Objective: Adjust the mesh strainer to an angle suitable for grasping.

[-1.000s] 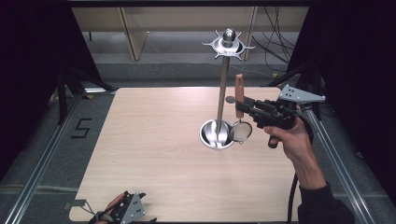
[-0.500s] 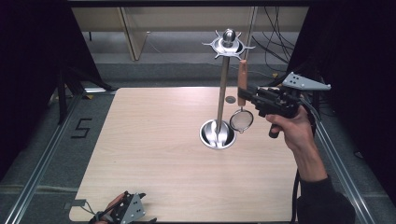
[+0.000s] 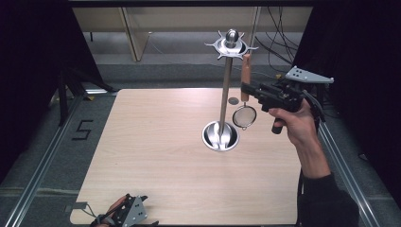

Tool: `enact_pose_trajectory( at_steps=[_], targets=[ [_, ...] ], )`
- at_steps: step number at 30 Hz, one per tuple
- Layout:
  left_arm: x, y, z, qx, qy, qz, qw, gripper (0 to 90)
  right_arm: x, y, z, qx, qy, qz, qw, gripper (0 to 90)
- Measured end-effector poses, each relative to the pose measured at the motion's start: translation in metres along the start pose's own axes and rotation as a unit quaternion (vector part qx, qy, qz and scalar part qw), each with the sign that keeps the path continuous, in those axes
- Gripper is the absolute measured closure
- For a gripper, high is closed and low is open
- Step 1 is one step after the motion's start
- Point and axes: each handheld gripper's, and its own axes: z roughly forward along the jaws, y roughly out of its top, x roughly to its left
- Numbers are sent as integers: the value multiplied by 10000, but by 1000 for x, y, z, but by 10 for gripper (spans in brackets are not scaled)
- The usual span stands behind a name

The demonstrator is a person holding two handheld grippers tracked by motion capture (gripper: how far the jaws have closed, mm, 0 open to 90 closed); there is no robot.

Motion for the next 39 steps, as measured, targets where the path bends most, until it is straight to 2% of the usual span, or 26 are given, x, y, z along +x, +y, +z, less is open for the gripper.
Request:
enact_pose_trajectory(
  at_steps=[2, 5, 6, 8, 9, 10, 12, 17, 21, 27, 28, 29, 31, 33, 34, 36, 38, 39],
  targets=[
    [0, 0, 0, 5, 12, 0, 10000, 162, 0, 0, 2, 10, 8, 54, 10000, 714],
    [1, 0, 0, 13, -111, -5, 9999, 162, 0, 0, 5, 53, 41, 82, 9999, 714],
    [0, 0, -1, 9, -55, -8, 10000, 162, -1, 1, 6, 77, 42, 25, 10000, 714],
    [0, 0, -1, 8, -60, -7, 10000, 162, -1, 1, 7, 70, 45, 44, 10000, 714],
    [0, 0, -1, 10, -58, -2, 10000, 162, -1, 0, 8, 106, 30, 129, 9999, 714],
    [0, 0, -1, 9, -55, 1, 10000, 162, -2, 0, 9, 79, 48, 60, 9999, 714],
    [0, 0, -1, 3, -54, -1, 10000, 162, -3, -1, 10, 104, 108, 143, 9998, 714],
    [0, 0, -1, 12, -63, 1, 10000, 162, -5, -3, 12, 99, 107, 109, 9998, 713],
    [-1, 0, -1, -32, -82, -35, 10000, 162, -7, -3, 12, 82, 177, 263, 9995, 700],
    [-1, 0, 0, -26, -62, -38, 10000, 162, -6, -5, 13, 104, 114, 309, 9994, 697],
    [-1, 0, 0, -24, -57, -35, 10000, 162, -7, -5, 13, 97, 90, 229, 9996, 694],
    [-1, 0, 1, -30, -127, -37, 9999, 162, -7, -4, 14, 93, 128, 302, 9994, 682],
    [-1, 0, 0, -34, -64, -37, 10000, 162, -8, -4, 13, 49, 81, 404, 9991, 668],
    [-1, 0, 0, -35, -65, -43, 10000, 162, -9, -4, 12, 61, 16, 348, 9994, 655],
    [-1, 0, 0, -32, -62, -38, 10000, 161, -8, -4, 12, 94, 11, 416, 9991, 650],
    [-1, 0, 0, -28, -64, -37, 10000, 161, -9, -4, 10, 96, 15, 325, 9994, 650],
    [-1, 0, 1, -26, -92, -37, 9999, 161, -8, -4, 9, 90, -16, 344, 9994, 650],
    [-1, 0, 1, -18, -82, -24, 10000, 162, -7, -4, 9, 75, -61, 249, 9996, 648]
  ],
)
